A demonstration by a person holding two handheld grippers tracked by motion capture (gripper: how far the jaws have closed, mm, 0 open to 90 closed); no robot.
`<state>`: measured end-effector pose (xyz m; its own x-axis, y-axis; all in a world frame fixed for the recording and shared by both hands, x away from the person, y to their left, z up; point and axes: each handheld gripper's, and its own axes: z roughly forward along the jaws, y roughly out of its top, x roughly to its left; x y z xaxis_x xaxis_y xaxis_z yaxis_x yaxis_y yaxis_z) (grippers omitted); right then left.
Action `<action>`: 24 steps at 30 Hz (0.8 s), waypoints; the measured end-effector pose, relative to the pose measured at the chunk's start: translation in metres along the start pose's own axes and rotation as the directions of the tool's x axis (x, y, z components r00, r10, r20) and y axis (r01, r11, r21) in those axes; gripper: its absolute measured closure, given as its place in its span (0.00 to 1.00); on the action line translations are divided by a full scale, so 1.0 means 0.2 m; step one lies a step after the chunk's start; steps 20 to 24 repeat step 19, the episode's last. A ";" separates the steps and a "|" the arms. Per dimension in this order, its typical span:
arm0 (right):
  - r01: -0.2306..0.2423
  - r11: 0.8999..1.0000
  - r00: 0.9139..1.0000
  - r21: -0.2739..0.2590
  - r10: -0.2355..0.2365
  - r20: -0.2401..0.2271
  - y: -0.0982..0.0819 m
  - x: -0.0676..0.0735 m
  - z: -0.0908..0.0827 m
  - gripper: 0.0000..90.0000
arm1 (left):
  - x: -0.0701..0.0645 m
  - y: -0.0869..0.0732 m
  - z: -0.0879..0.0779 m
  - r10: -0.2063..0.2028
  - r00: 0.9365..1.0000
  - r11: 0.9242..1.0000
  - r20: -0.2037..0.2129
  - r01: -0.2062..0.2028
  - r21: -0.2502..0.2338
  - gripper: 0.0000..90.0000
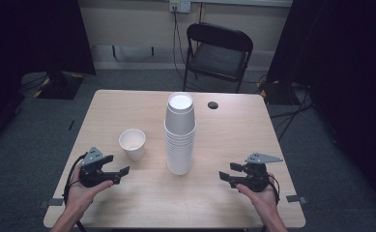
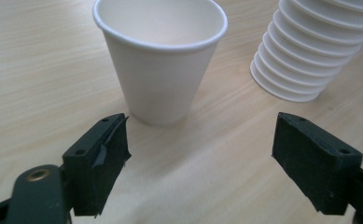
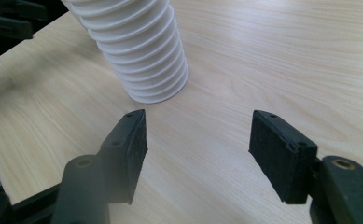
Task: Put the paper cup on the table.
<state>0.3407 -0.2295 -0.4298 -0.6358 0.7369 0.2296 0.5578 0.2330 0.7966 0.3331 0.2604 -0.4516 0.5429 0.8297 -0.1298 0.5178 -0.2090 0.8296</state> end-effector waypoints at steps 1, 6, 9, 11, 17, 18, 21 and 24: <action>-0.005 1.000 1.000 -0.003 0.005 0.005 0.00 0.00 0.00 0.40 | -0.01 -0.01 -0.01 -0.004 1.000 1.000 -0.003 0.004 0.006 0.21; -0.012 1.000 1.000 -0.006 0.013 0.029 -0.02 -0.03 -0.03 0.40 | -0.06 -0.11 -0.04 0.005 1.000 0.997 0.009 -0.006 0.073 0.21; -0.011 1.000 0.998 -0.005 0.012 0.054 -0.04 -0.05 -0.04 0.39 | -0.08 -0.13 -0.07 0.004 1.000 0.997 0.006 -0.005 0.077 0.21; -0.011 1.000 0.997 -0.003 0.012 0.070 -0.06 -0.06 -0.05 0.38 | -0.09 -0.13 -0.09 0.008 1.000 0.998 0.012 -0.008 0.057 0.21; -0.013 1.000 0.991 0.011 0.011 0.135 -0.11 -0.10 -0.02 0.29 | -0.07 -0.15 -0.12 -0.010 1.000 1.000 -0.001 0.010 0.014 0.23; -0.020 1.000 0.989 0.012 0.018 0.144 -0.12 -0.11 -0.01 0.24 | -0.06 -0.15 -0.11 -0.014 1.000 1.000 -0.001 0.014 0.012 0.23; -0.015 1.000 0.986 0.014 0.013 0.169 -0.13 -0.12 0.00 0.23 | -0.05 -0.15 -0.11 -0.017 1.000 1.000 0.000 0.017 0.016 0.23; -0.015 1.000 0.986 0.014 0.013 0.169 -0.13 -0.12 0.00 0.23 | -0.05 -0.15 -0.11 -0.017 1.000 1.000 0.000 0.017 0.016 0.23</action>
